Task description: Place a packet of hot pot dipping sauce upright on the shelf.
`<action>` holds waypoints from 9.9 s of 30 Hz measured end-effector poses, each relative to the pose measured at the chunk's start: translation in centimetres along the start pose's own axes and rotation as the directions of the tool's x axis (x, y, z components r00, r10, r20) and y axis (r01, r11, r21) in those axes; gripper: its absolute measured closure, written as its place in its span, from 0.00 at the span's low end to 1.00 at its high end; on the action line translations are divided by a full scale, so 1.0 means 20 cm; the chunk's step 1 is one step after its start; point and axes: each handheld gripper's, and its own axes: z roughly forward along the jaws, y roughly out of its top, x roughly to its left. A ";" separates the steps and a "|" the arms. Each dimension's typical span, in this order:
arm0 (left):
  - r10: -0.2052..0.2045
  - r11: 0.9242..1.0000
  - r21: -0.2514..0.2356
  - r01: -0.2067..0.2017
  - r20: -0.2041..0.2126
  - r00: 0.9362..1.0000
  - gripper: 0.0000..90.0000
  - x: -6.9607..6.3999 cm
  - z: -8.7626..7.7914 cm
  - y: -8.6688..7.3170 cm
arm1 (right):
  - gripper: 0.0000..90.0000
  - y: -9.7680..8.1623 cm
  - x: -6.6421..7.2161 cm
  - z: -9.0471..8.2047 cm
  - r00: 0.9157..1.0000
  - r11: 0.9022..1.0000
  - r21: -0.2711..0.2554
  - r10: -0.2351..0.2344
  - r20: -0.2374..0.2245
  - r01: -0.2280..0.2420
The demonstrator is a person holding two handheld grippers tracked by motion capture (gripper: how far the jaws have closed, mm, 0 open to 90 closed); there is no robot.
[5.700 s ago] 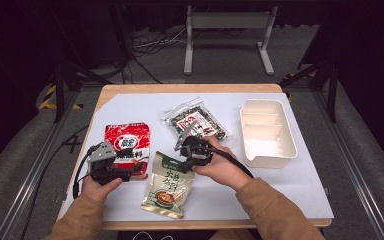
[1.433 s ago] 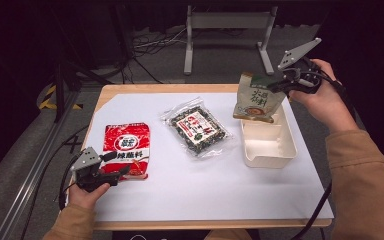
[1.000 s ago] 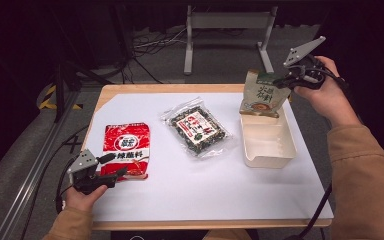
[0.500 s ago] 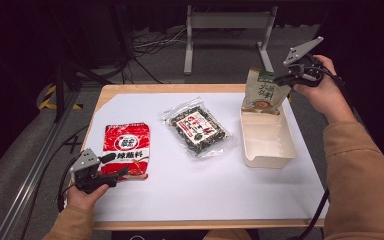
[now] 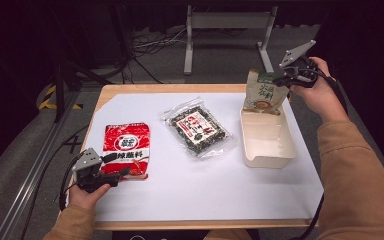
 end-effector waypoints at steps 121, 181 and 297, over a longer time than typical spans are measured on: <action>0.054 0.998 0.031 -0.055 0.030 0.998 0.25 0.02 0.04 0.25 | 0.41 -0.17 0.82 -0.09 0.927 0.842 -0.396 0.293 -0.234 -0.366; -0.164 0.968 0.152 0.198 -0.212 0.963 0.24 0.65 0.31 0.24 | 0.39 -0.13 1.08 0.17 0.921 0.851 -0.402 0.212 -0.326 -0.338; 0.254 0.967 -0.064 -0.248 0.129 0.959 1.00 -0.05 -0.29 0.64 | 0.52 -0.06 1.21 0.23 0.897 0.882 -0.346 0.164 -0.411 -0.321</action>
